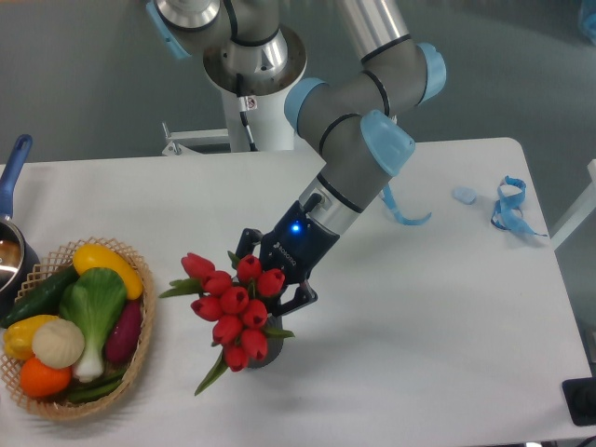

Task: Pick up the flowers from the vase
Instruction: 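Lift the gripped tulips straight up out of the grey vase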

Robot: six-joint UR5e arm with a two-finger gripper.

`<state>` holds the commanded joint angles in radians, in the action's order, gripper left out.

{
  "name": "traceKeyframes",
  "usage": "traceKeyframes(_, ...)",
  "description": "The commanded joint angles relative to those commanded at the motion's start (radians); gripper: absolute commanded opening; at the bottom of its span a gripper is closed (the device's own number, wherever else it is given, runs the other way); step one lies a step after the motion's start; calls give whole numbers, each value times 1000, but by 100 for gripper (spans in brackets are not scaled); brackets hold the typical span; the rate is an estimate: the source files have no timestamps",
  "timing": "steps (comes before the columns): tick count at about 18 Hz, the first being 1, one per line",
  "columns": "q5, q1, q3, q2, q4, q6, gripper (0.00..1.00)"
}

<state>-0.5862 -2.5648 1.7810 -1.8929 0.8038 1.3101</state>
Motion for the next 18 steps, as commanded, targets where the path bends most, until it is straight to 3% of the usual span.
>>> traceKeyframes(7, 51, -9, -15, 55, 8, -113, 39)
traceKeyframes(15, 85, -12, -80, 138, 6, -305, 39)
traceKeyframes(18, 101, -14, -149, 146, 8, -380, 39)
